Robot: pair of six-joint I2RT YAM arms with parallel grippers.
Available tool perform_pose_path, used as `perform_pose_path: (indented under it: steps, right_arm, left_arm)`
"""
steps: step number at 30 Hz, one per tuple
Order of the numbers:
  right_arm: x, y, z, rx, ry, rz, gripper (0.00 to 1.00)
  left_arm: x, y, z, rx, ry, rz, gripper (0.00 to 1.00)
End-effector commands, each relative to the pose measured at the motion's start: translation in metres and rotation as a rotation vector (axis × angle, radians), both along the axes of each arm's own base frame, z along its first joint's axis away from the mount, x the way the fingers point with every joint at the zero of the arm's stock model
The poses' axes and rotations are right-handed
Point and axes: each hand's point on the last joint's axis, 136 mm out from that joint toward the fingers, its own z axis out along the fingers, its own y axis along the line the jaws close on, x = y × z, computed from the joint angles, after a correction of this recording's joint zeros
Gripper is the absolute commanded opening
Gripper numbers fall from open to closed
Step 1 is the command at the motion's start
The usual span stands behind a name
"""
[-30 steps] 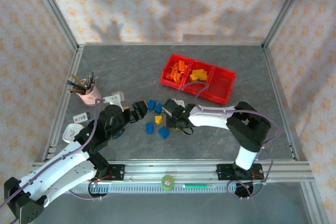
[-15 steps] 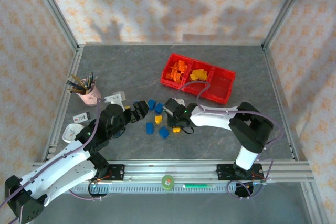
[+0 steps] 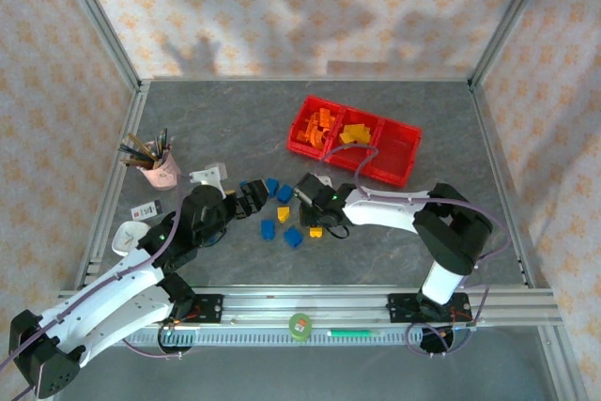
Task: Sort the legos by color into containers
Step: Pick up the lego from the bottom-center of the table, then place the lego in the container.
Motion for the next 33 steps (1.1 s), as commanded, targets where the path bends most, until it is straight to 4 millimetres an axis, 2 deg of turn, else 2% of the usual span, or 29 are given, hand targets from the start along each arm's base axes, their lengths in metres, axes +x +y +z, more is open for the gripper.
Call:
perform_pose_path:
  steps: [1,5,8,13,16,20,24,29,33]
  right_arm:
    - [-0.007,-0.003,-0.004,-0.041,0.008,0.003,0.49]
    - [-0.011,-0.005,-0.015,-0.062,0.026,-0.006,0.45]
    - [-0.009,-0.006,-0.013,-0.068,0.018,-0.009,0.4]
    - [0.002,-0.005,0.01,-0.051,-0.042,-0.013,0.33]
    - [0.015,-0.009,0.029,-0.045,-0.078,-0.025,0.31]
    - [0.047,-0.027,0.063,-0.032,-0.15,-0.078,0.31]
    - [0.095,-0.059,0.091,-0.044,-0.231,-0.179,0.31]
    - [0.157,-0.097,0.108,-0.086,-0.299,-0.277,0.31]
    - [0.205,-0.122,0.102,-0.132,-0.299,-0.334,0.31]
  left_arm:
    - [0.003,-0.002,0.007,-0.016,-0.023,-0.005,0.99]
    - [0.003,-0.004,0.008,-0.019,-0.022,-0.01,0.99]
    - [0.003,-0.005,0.008,-0.02,-0.018,-0.016,0.99]
    - [0.003,-0.006,0.01,-0.027,-0.022,-0.023,0.99]
    - [0.005,-0.01,0.013,-0.032,-0.028,-0.034,0.99]
    - [0.011,-0.019,0.021,-0.038,-0.043,-0.056,0.99]
    - [0.022,-0.03,0.029,-0.041,-0.063,-0.077,0.99]
    - [0.037,-0.051,0.031,-0.036,-0.06,-0.13,0.99]
    - [0.049,-0.064,0.031,-0.016,-0.059,-0.158,0.99]
